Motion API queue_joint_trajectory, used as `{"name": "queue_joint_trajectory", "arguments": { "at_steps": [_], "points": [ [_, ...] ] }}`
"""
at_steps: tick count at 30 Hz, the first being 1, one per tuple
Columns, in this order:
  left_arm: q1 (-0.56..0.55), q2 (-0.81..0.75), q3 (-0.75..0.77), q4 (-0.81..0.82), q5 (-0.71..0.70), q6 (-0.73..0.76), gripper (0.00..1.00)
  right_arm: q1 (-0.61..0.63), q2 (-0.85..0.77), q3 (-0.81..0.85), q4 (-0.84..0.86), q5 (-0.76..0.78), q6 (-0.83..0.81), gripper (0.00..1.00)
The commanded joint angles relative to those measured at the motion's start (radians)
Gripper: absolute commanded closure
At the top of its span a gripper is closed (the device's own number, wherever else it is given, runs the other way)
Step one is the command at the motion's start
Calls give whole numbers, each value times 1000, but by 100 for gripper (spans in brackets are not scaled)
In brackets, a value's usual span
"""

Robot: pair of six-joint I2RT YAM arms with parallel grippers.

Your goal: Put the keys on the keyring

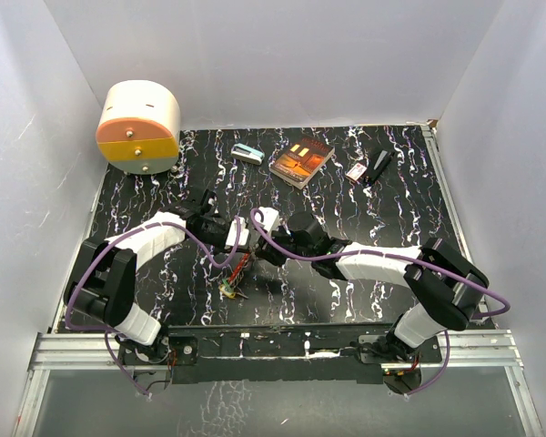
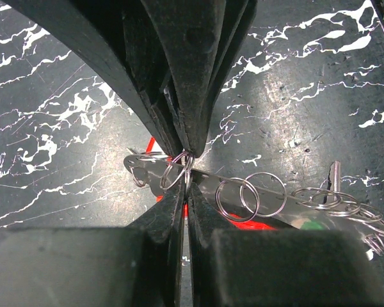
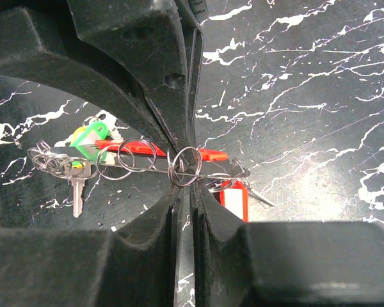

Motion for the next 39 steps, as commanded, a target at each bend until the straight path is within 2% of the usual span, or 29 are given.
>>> {"name": "queue_joint_trajectory", "arguments": {
  "at_steps": [1,3,4,12,18,21,24,33,35,36,37,39],
  "points": [
    [-5,-10,25,-30,72,18,100,7,-25,44,107,-7,1,78],
    [-5,-10,23,-26,68,17,100,6,-33,43,104,-8,6,60],
    [-6,-10,24,-26,68,15,100,6,-36,41,104,-8,5,59],
    [-5,-10,18,0,75,-4,100,8,-36,48,118,-10,19,60],
    [-5,-13,26,-15,85,-3,100,7,-18,56,131,-11,18,69],
    [-5,-13,21,-12,85,-3,100,8,-18,56,138,-3,16,81],
    [-5,-14,21,-14,88,-3,100,8,-24,52,141,5,13,88],
    [-5,-11,18,-7,77,-5,100,8,-53,35,124,5,1,92],
    [-5,-12,16,-1,77,-8,100,8,-58,35,121,-11,-1,87],
    [-5,-13,14,2,76,-10,100,8,-62,32,122,-19,0,74],
    [-5,-11,15,3,75,-12,100,8,-66,29,125,-26,0,67],
    [-5,-8,17,2,73,-15,100,8,-70,28,125,-31,-1,62]
  ]
}}
